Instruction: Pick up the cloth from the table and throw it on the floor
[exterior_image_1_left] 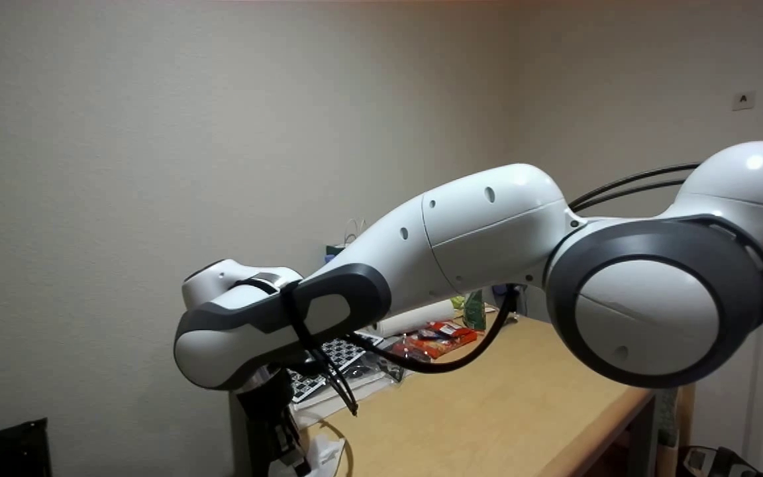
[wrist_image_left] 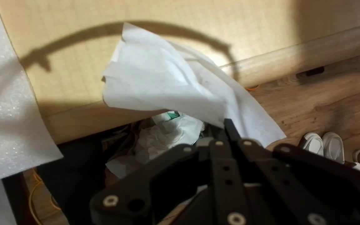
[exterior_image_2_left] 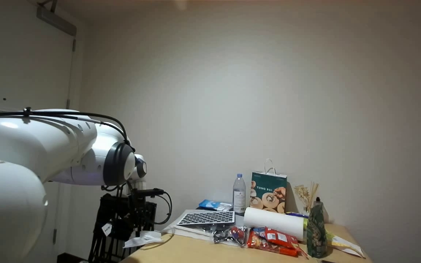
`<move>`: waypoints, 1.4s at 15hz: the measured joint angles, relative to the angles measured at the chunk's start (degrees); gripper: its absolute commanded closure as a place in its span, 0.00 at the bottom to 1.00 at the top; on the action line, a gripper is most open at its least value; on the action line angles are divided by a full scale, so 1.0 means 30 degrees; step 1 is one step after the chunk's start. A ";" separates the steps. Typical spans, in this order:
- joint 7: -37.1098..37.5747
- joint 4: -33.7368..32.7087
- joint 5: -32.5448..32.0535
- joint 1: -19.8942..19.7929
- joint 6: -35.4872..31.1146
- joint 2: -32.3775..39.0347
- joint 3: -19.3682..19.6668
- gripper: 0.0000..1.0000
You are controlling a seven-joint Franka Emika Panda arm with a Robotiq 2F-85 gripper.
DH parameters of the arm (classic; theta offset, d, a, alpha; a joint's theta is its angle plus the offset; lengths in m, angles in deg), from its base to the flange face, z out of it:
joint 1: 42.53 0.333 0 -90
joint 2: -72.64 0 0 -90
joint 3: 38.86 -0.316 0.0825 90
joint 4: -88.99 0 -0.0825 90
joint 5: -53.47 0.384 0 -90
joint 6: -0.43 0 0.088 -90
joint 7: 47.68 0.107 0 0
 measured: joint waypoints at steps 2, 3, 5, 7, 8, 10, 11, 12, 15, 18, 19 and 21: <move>-0.0001 0.0000 0.0016 0.0064 0.0000 0.0077 -0.0064 0.95; -0.0025 -0.0006 0.0016 0.0150 0.0000 0.0156 -0.0105 0.95; -0.0176 -0.0065 0.0016 0.0377 0.0012 0.0397 -0.0201 0.96; -0.0489 -0.0234 0.0016 0.0613 0.0019 0.0707 -0.0268 0.96; -0.0699 -0.0321 0.0016 0.0701 0.0019 0.0833 -0.0290 0.96; -0.1060 -0.0607 0.0016 0.0813 0.0018 0.1075 -0.0290 0.96; -0.1185 -0.0744 0.0005 0.0831 0.0005 0.1153 -0.0252 0.71; -0.1305 -0.0885 0.0003 0.0831 0.0002 0.1201 -0.0192 0.71; -0.1368 -0.1295 0.0003 0.0798 0.0001 0.1229 0.0000 0.55; -0.1368 -0.1653 0.0003 0.0732 0.0000 0.1232 0.0057 0.37; -0.1368 -0.1728 0.0003 0.0703 0.0000 0.1232 0.0057 0.31; -0.1369 -0.1784 0.0003 0.0650 0.0000 0.1233 0.0057 0.18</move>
